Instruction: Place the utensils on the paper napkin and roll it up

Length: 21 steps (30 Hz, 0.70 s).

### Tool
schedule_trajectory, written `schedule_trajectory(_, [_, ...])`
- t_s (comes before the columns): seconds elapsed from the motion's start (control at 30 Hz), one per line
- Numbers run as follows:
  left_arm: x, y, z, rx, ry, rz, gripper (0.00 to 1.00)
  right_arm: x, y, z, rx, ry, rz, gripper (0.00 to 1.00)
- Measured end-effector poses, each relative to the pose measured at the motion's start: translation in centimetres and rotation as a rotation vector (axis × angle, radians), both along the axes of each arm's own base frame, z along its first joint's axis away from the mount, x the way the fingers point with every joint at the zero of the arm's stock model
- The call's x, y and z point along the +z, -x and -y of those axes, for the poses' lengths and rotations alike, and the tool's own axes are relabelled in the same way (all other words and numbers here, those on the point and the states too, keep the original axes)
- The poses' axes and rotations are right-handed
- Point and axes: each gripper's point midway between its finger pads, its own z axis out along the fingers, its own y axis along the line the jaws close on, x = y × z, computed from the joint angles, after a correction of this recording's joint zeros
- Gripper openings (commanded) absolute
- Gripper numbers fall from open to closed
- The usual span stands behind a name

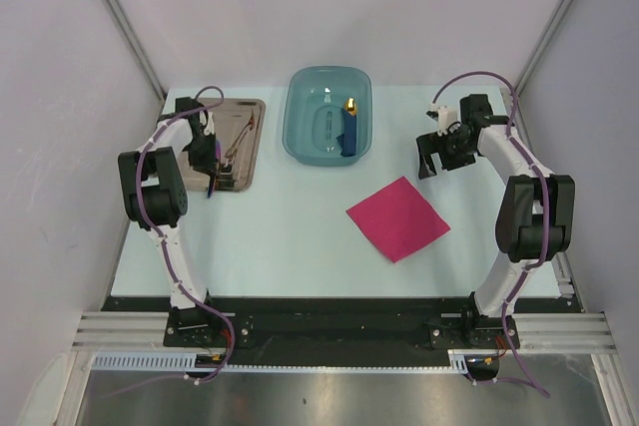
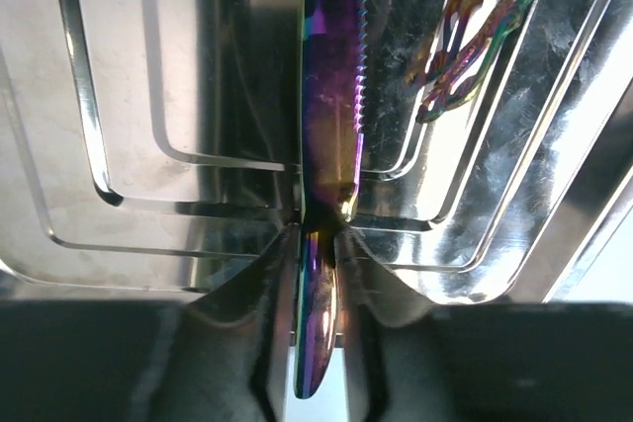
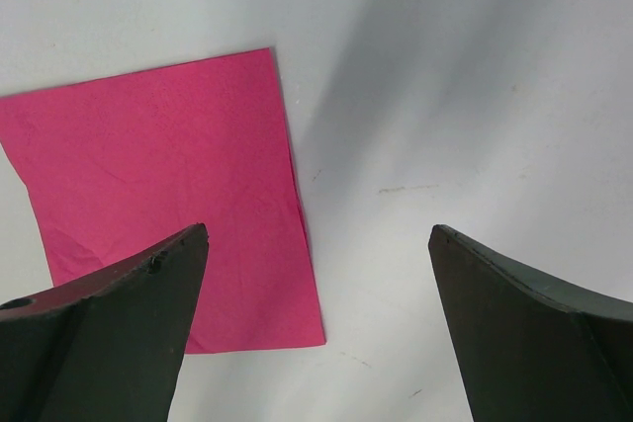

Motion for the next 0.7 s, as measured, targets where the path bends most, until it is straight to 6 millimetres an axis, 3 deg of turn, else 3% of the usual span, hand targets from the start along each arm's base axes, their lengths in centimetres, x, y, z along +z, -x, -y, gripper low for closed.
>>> schedule_trajectory(0.1, [0.0,-0.1,-0.1,0.015,-0.002,0.004,0.01,0.0,0.0,0.2,-0.005,0.0,0.0,1.0])
schedule_trajectory(0.27, [0.6,-0.2,0.1,0.038,0.01,0.017,0.0,0.2,0.0,0.5,-0.013,-0.001,0.004,1.0])
schedule_trajectory(0.37, [2.6,-0.5,0.5,0.062,0.029,0.058,0.0,0.8,0.0,1.2,-0.04,-0.007,0.017,1.0])
schedule_trajectory(0.47, [7.0,-0.7,1.1,0.091,0.028,0.144,0.0,1.9,0.3,2.5,-0.083,-0.016,0.038,1.0])
schedule_trajectory(0.53, [11.6,-0.6,2.2,0.098,0.02,0.243,0.0,2.8,0.9,3.3,-0.113,-0.019,0.059,1.0])
schedule_trajectory(0.6, [16.1,-0.2,4.2,0.083,0.02,0.347,0.0,3.7,1.7,4.0,-0.135,-0.023,0.08,1.0])
schedule_trajectory(0.7, [22.5,1.5,9.3,0.03,0.075,0.497,0.0,4.7,3.4,4.8,-0.163,-0.023,0.108,1.0])
